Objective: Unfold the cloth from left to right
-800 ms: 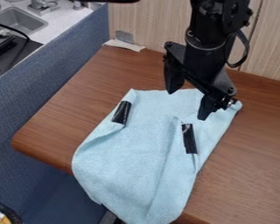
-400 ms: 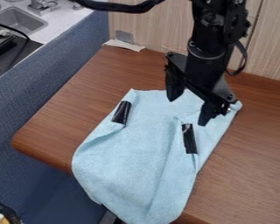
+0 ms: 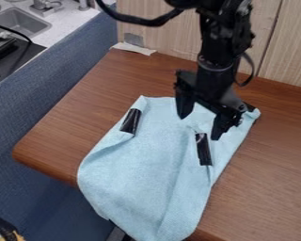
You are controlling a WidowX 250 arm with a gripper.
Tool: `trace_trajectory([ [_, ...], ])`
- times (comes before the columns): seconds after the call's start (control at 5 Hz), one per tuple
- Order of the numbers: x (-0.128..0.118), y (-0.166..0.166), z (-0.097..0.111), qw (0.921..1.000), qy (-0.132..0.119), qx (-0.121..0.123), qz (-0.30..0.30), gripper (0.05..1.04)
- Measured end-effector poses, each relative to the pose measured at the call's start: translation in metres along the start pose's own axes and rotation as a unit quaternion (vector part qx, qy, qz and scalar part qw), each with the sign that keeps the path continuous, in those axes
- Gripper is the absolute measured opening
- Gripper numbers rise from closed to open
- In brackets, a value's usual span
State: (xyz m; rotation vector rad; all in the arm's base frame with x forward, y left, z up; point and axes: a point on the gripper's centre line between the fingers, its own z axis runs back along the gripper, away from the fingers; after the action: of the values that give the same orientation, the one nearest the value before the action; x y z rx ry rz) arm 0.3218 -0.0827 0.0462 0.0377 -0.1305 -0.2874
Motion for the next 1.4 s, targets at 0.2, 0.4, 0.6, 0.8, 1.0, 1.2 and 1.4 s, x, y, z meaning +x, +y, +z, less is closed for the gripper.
trace_trajectory([
  [0.2,-0.001,-0.003,-0.022,0.9993,0.011,-0.030,0.018,0.999],
  [0.4,-0.003,-0.005,-0.037,0.9987,0.025,-0.040,0.019,0.948],
  [0.6,-0.004,-0.004,-0.045,0.9985,0.031,-0.042,0.018,0.662],
  [0.8,-0.004,0.001,-0.047,0.9987,0.027,-0.024,0.036,0.367],
  [1.0,-0.005,0.001,-0.047,0.9988,0.029,-0.018,0.036,0.159],
  [1.2,-0.009,0.002,-0.047,0.9987,0.037,-0.011,0.032,0.063],
  [1.4,-0.006,0.008,-0.023,0.9988,0.012,0.005,0.047,0.055],
])
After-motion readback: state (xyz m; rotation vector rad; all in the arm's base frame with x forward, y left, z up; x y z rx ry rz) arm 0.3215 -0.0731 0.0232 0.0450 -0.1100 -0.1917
